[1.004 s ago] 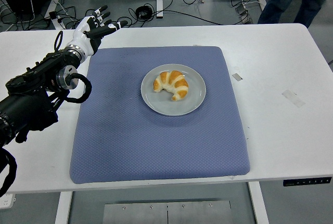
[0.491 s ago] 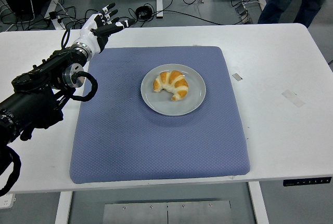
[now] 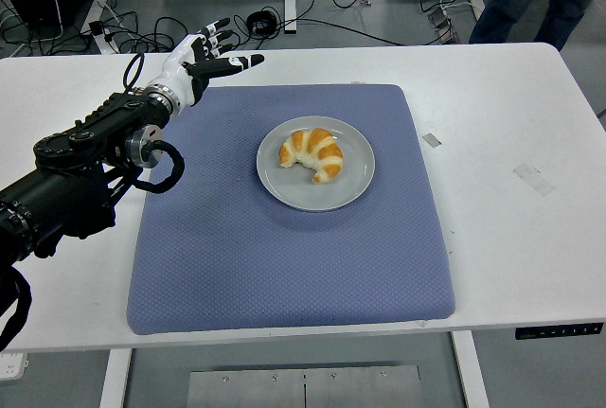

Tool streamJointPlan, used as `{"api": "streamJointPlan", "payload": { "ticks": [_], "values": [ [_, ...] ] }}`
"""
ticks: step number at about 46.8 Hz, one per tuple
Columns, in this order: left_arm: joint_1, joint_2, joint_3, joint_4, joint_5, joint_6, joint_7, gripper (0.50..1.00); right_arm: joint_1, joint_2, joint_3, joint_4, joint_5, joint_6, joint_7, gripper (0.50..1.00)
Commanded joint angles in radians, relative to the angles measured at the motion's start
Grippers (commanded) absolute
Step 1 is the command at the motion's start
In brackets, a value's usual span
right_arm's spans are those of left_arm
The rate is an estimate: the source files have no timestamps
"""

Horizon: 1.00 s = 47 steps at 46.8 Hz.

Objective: Place the bread on the table

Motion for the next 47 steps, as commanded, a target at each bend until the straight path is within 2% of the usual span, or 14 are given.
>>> {"api": "streamJointPlan", "payload": {
  "ticks": [1,7,13,18,22,25,31,35,43,47],
  "values": [
    [-0.006,0.042,0.002,-0.079,0.046,0.029,0.001,0.98,0.0,0.0,0.0,0.0,0.0,0.0,0.0,1.0],
    [-0.041,0.108,0.025,-0.171,0.109,0.046,0.018,0.98,0.0,0.0,0.0,0.0,0.0,0.0,0.0,1.0],
    [-0.118,0.148,0.242,-0.194,0.117,0.045,0.066,0.98,0.0,0.0,0.0,0.0,0.0,0.0,0.0,1.0],
    [-0.197,0.18,0.422,-0.203,0.115,0.036,0.07,0.981,0.0,0.0,0.001,0.0,0.0,0.0,0.0,1.0],
    [-0.246,0.185,0.505,-0.209,0.114,0.026,0.072,0.981,0.0,0.0,0.0,0.0,0.0,0.0,0.0,1.0],
    [-0.276,0.197,0.534,-0.241,0.114,0.019,0.07,0.981,0.0,0.0,0.0,0.0,0.0,0.0,0.0,1.0],
    [-0.325,0.278,0.545,-0.358,0.097,0.016,0.064,0.981,0.0,0.0,0.0,0.0,0.0,0.0,0.0,1.0],
    [-0.371,0.298,0.589,-0.418,0.095,-0.007,0.064,0.981,0.0,0.0,0.001,0.0,0.0,0.0,0.0,1.0],
    [-0.415,0.294,0.657,-0.421,0.089,-0.086,0.063,0.981,0.0,0.0,0.001,0.0,0.0,0.0,0.0,1.0],
    [-0.414,0.28,0.675,-0.412,0.11,-0.084,0.07,0.981,0.0,0.0,0.0,0.0,0.0,0.0,0.0,1.0]
  ]
}}
